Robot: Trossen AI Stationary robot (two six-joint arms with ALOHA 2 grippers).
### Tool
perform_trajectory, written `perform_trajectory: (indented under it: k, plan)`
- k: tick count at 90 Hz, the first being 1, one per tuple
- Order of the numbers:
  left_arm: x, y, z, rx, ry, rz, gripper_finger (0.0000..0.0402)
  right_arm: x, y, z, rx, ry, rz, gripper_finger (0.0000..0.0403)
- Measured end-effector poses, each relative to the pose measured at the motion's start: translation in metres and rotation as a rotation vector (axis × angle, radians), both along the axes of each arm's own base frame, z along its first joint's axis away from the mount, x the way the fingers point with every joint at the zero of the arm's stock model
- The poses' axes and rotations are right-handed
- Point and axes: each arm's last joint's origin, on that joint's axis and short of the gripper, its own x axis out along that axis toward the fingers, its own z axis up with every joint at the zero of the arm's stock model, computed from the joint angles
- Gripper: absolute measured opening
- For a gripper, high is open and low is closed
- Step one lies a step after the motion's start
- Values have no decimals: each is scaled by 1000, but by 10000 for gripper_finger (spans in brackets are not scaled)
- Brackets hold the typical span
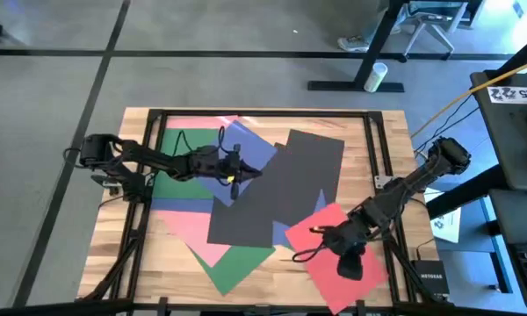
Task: Organize paper
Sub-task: Move the red paper to the bottom right of the table
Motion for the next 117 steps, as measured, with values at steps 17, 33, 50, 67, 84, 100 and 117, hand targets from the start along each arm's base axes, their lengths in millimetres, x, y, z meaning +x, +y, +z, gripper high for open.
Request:
perform_trajectory:
  k: [17, 33, 50, 67, 84, 100, 117]
  plan:
    - [0, 0, 0, -3, 1, 0, 0, -15, -11, -30, -96, 100, 11, 3]
    - [0, 0, -1, -4, 7, 0, 0, -15, -9, -56, -5, 50, -16, 1]
    - [0, 0, -1, -5, 13, 0, 0, -27, 0, -72, 54, 80, -36, 0]
    - [0, 0, -2, -7, 18, 0, 0, -39, 14, -84, 146, 125, -91, 0]
    - [0, 0, -2, -9, 18, 1, 0, -37, 28, -85, 271, 67, -167, 0]
    - [0, 0, -2, -9, 19, 1, 0, -33, 30, -83, 318, 21, -205, 0]
    - [-1, 0, -4, -5, 37, -1, 0, -41, 16, -95, 75, -2, -224, 0]
